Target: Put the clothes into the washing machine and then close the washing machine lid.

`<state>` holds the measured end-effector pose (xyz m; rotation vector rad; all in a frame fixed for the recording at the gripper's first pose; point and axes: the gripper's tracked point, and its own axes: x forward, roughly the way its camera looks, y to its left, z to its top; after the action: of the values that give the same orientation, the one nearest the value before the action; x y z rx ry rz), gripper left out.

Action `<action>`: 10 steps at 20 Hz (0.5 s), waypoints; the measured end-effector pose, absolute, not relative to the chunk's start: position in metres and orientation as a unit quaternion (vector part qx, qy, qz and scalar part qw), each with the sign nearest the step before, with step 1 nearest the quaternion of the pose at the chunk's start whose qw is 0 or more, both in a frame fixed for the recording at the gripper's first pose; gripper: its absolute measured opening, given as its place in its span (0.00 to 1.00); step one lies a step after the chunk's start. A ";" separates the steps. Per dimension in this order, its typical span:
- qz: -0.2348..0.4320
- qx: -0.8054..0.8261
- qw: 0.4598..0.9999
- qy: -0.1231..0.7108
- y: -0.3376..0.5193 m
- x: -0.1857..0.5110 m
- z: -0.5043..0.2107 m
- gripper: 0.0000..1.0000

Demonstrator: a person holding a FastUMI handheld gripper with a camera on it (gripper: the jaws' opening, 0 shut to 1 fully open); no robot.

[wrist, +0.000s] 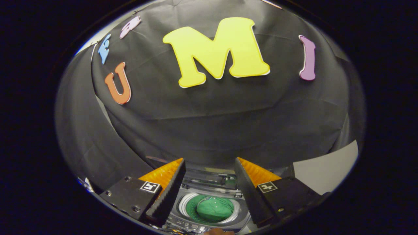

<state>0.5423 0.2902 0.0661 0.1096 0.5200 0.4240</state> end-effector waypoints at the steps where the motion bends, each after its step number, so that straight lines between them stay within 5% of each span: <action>1: 0.210 0.055 0.942 0.257 0.298 0.553 0.062 0.94; 10: 0.177 0.034 0.938 0.295 0.327 0.607 0.004 0.93</action>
<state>0.6075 0.3272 0.0037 0.0687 0.6015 0.3621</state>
